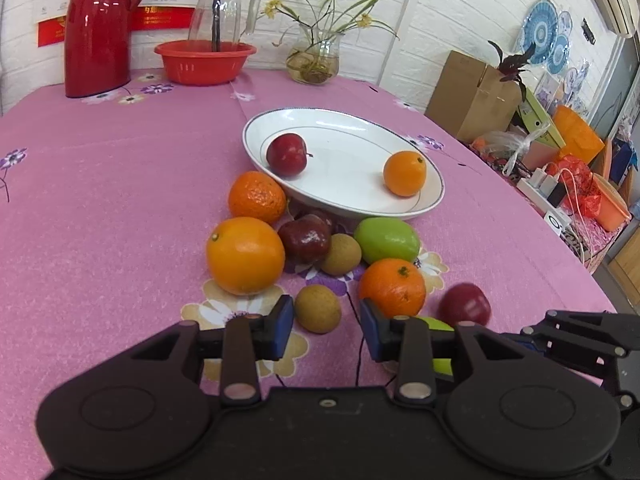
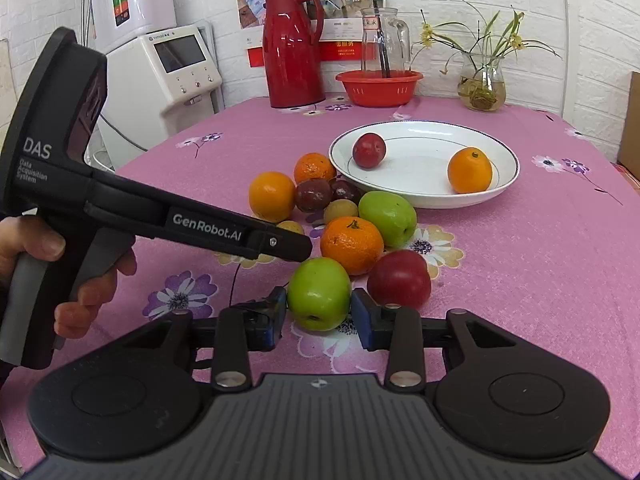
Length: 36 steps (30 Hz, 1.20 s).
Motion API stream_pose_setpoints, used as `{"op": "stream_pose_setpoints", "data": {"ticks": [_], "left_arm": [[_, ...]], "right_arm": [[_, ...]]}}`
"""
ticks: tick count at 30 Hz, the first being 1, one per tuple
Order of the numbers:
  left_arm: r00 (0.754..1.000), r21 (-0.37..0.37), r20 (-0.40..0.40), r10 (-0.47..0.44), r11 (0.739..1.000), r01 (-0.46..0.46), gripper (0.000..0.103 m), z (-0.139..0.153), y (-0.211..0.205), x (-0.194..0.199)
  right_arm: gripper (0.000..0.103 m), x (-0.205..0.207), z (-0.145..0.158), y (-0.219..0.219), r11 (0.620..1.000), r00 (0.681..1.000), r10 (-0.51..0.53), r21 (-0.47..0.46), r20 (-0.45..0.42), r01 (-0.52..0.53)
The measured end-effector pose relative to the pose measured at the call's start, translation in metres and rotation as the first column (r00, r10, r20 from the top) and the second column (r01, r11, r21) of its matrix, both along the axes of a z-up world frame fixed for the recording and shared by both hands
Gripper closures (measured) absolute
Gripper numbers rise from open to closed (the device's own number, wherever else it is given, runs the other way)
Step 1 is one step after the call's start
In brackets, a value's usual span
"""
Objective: Organize fruits
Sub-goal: 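Move the left tool to a brown kiwi while the right tool approaches a green apple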
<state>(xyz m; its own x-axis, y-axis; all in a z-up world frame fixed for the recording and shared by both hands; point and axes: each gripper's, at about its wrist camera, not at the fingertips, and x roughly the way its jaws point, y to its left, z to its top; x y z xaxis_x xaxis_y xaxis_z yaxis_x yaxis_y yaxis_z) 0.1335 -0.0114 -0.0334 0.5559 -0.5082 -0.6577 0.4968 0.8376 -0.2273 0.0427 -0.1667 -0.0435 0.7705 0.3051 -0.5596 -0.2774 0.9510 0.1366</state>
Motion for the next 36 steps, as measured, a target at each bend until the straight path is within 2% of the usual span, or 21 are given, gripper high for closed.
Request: {"op": "stream_pose_setpoints", "data": {"ticks": [20, 27, 36], "left_arm": [[1.000, 0.030, 0.015, 0.020, 0.999, -0.020, 0.000, -0.0045, -0.0068, 0.0013], [1.000, 0.037, 0.021, 0.014, 0.999, -0.014, 0.000, -0.0048, -0.0074, 0.0000], [0.999, 0.060, 0.047, 0.009, 0.998, -0.012, 0.000, -0.0052, -0.0105, -0.0021]], "right_arm": [[0.040, -0.0011, -0.0024, 0.0008, 1.000, 1.000, 0.002, -0.003, 0.005, -0.002], [0.034, 0.0015, -0.0028, 0.0023, 1.000, 1.000, 0.007, -0.009, 0.003, -0.007], [0.033, 0.0049, -0.0044, 0.0033, 1.000, 1.000, 0.004, -0.016, -0.001, -0.004]]}}
